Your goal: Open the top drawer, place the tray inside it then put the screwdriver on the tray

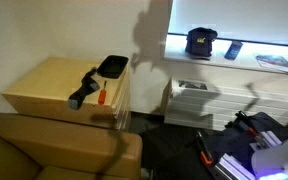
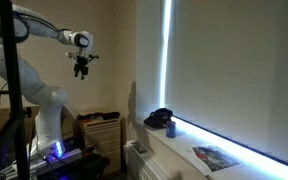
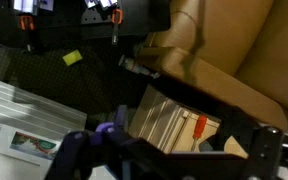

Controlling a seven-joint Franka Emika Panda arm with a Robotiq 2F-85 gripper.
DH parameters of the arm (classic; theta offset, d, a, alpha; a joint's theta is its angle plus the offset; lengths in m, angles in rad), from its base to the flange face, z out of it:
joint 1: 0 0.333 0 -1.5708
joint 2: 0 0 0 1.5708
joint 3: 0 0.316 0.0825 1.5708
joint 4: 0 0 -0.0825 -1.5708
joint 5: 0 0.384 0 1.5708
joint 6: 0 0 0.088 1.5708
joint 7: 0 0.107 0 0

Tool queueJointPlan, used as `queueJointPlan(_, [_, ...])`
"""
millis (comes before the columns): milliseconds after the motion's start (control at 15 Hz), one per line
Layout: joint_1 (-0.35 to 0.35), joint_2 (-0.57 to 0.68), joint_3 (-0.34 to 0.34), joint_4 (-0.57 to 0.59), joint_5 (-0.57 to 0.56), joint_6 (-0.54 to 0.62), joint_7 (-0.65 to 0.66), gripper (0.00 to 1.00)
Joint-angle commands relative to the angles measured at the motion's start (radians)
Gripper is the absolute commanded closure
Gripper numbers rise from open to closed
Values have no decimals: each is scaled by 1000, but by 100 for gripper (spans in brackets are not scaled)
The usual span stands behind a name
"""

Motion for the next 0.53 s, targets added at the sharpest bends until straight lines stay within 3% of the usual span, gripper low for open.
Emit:
queueJointPlan(0, [-29,0,19,4,12,-7,-14,0])
queueJointPlan(133, [-33,38,21,-25,26,12,-3,0])
queueJointPlan(467, [-36,189,97,-215,128,308,127,0])
